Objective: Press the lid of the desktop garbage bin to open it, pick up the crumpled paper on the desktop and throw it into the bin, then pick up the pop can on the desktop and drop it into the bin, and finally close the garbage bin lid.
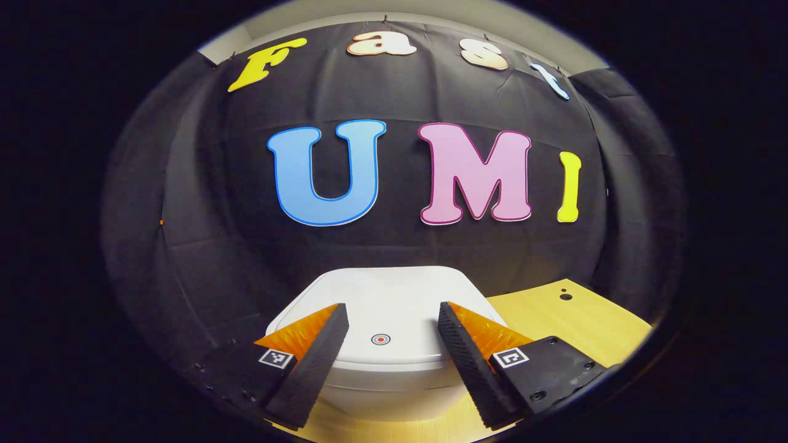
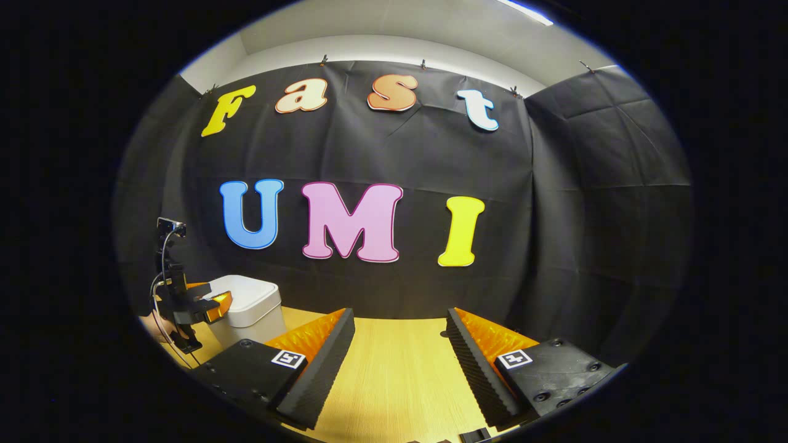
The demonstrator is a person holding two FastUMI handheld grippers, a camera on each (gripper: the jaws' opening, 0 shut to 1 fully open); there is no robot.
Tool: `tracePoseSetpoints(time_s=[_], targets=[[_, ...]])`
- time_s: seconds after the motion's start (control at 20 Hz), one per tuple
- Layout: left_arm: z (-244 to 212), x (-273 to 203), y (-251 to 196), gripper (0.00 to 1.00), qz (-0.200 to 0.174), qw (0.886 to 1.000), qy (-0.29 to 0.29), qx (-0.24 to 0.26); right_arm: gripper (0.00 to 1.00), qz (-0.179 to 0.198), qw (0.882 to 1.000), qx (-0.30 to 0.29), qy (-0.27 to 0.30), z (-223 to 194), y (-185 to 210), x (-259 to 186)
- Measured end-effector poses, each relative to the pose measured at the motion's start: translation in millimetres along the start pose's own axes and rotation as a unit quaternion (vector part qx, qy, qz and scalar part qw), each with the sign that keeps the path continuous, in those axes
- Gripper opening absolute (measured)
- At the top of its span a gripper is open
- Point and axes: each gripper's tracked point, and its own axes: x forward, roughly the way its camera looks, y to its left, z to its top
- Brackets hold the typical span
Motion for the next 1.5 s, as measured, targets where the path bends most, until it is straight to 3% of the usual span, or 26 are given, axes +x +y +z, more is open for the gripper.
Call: tracePoseSetpoints(time_s=[0.1, 0.2, 0.4, 0.65, 0.8, 0.95, 1.0, 1.15, 1.5], targets=[[5.9, 3.0, -0.6, 1.0, 0.006, 1.0, -0.003, 0.003, 0.96, 0.014, 1.0, 0.001, 0.005, -4.0, -3.3, 5.5], [7.7, -3.5, 0.9, 1.0, 0.036, 0.999, 0.008, 0.01, 0.96, 0.029, 1.0, 0.004, 0.003, -2.4, -6.0, 10.3], [52.7, -41.2, -23.6, 0.97, 0.049, 0.997, -0.052, -0.01, 0.96, 0.041, 0.999, 0.016, -0.002, 1.7, -11.4, 16.4], [106.0, -96.6, -71.1, 0.96, 0.018, 0.994, -0.102, 0.022, 0.96, 0.05, 0.998, 0.024, 0.0, -0.8, -11.2, 22.5], [123.4, -127.6, -94.4, 0.97, -0.006, 0.993, -0.119, 0.014, 0.96, 0.045, 0.999, 0.028, -0.001, -1.4, -6.9, 21.2], [120.4, -152.1, -100.2, 0.97, -0.009, 0.993, -0.12, 0.008, 0.97, 0.038, 0.999, 0.029, 0.0, -2.5, 1.6, 16.0], [120.1, -158.4, -99.4, 0.97, -0.008, 0.992, -0.123, 0.016, 1.0, 0.035, 0.999, 0.03, -0.002, -2.5, 4.7, 13.2], [113.9, -173.2, -98.9, 0.97, -0.023, 0.991, -0.125, 0.046, 0.97, 0.026, 0.999, 0.029, -0.005, -6.6, 15.4, 6.4], [106.3, -188.6, -89.2, 0.97, -0.042, 0.991, -0.124, 0.012, 0.96, 0.018, 0.999, 0.033, 0.003, -18.8, 43.7, -10.3]])
